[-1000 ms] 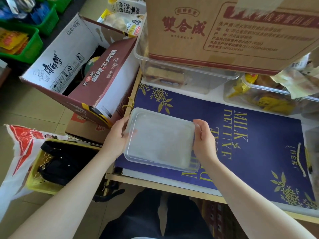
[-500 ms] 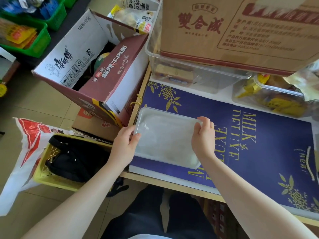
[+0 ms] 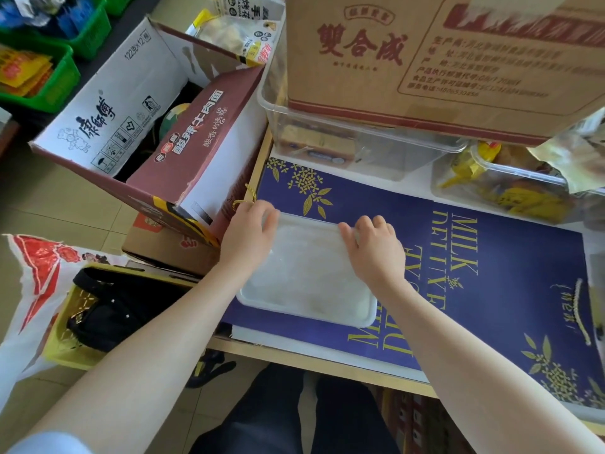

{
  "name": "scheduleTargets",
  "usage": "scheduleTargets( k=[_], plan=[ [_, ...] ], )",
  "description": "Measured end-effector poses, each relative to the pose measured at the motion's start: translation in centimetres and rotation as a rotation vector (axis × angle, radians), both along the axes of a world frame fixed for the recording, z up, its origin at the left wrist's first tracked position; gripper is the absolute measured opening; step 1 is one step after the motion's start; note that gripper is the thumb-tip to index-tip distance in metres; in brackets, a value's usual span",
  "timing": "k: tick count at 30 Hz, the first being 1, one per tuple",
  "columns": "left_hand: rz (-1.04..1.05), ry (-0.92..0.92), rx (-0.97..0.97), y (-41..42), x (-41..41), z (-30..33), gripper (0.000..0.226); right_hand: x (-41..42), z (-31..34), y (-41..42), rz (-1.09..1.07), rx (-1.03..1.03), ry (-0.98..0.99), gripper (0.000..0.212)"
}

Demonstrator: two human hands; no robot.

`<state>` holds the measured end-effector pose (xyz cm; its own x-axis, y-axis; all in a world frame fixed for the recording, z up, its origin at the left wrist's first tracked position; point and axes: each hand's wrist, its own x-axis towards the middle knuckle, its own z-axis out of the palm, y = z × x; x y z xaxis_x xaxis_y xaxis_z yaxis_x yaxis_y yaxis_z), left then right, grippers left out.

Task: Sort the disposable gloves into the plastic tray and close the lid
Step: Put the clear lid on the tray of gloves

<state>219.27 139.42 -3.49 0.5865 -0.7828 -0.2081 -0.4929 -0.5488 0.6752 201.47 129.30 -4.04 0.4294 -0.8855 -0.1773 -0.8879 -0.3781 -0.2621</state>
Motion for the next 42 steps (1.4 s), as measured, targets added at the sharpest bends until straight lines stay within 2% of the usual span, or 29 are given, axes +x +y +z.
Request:
scheduleTargets(
  k=[4,7,12,14,16,18,21,23,26,29,32,34,36,39,42],
  plan=[
    [-0.065,-0.114,-0.008,-1.4,0.8,-0.8,0.031,0.7,-0.2,-1.0,-0.012,0.085,-0.067,0.047],
    [-0.126,-0.19,-0.002,-2.2,0.9,-1.0,0.033,1.1,-0.1,-1.9,0.017,0.167,0.013,0.055],
    [-0.099,-0.244,-0.05,-2.1,0.7,-1.1,0.035,1.4,-0.3,-2.5,-0.131,0.266,-0.075,0.054],
    [-0.073,-0.246,-0.049,-2.1,0.7,-1.1,0.037,1.4,-0.4,-2.6,-0.216,0.282,-0.147,0.05],
    [-0.038,-0.23,-0.049,-2.1,0.7,-0.9,0.036,1.0,-0.5,-2.6,-0.337,0.291,-0.339,0.045],
    [0.025,-0.177,-0.074,-1.9,0.7,-0.4,0.031,0.3,-0.4,-2.2,-0.442,0.267,-0.535,0.037],
    [0.189,-0.025,-0.156,-0.9,0.4,0.4,0.019,-1.0,0.1,-1.1,-0.514,0.313,-0.612,0.028],
    [0.253,0.046,-0.119,0.5,0.0,0.8,0.021,-2.2,0.3,-0.1,-0.559,0.425,-0.589,0.028],
    [0.187,0.065,0.004,2.9,-1.1,1.1,0.035,-4.3,0.0,1.2,-0.555,0.544,-0.53,0.044],
    [0.176,0.176,0.083,4.0,-2.2,1.1,0.027,-4.8,0.5,3.2,-0.557,0.601,-0.564,0.041],
    [0.286,0.39,0.045,3.8,-3.1,1.6,0.026,-4.3,1.5,3.3,-0.696,0.713,-0.615,0.039],
    [0.334,0.487,-0.008,3.3,-3.3,2.2,0.024,-4.0,1.8,2.0,-0.794,0.792,-0.602,0.05],
    [0.302,0.522,0.029,3.0,-3.4,2.4,0.029,-4.2,1.8,0.6,-0.828,0.843,-0.551,0.066],
    [0.263,0.535,0.189,2.9,-3.9,2.1,0.055,-4.3,2.2,-0.1,-0.803,0.828,-0.442,0.065],
    [0.308,0.565,0.211,2.5,-4.3,2.2,0.052,-4.5,2.3,-0.1,-0.797,0.862,-0.401,0.068]
  ],
)
